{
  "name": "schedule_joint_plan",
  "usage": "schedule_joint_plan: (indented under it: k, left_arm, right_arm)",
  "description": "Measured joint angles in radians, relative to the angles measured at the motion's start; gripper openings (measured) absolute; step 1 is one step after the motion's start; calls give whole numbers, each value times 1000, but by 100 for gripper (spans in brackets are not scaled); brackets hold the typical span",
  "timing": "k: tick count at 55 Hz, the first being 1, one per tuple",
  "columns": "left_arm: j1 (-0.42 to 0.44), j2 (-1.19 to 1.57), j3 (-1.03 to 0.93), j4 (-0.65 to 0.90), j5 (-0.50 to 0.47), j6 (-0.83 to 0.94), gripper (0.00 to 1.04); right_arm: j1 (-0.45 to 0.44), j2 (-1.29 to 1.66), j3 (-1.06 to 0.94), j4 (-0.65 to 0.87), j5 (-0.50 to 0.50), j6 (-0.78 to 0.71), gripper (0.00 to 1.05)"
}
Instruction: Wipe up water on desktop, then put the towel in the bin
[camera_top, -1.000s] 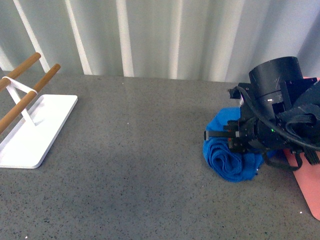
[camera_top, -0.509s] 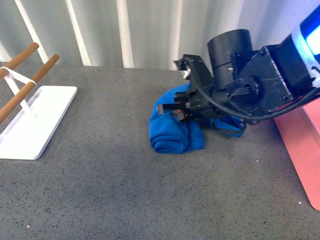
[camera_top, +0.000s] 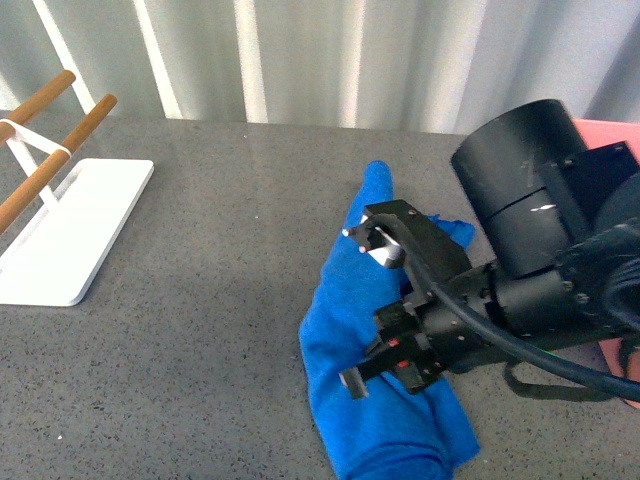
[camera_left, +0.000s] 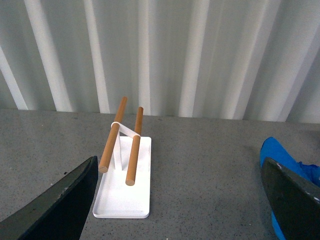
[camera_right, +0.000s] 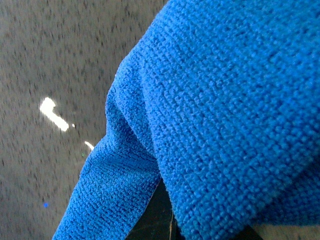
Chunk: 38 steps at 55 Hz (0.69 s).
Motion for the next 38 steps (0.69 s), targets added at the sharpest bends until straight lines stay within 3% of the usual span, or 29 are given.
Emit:
schedule_joint_plan:
  k: [19, 38]
  left_arm:
    - [0, 0, 0, 0, 0, 0, 98]
    - [0, 0, 0, 0, 0, 0, 98]
  right_arm:
    - [-166, -197, -43, -138, 13, -230, 4]
    - [-275, -203, -24, -126, 80, -296, 4]
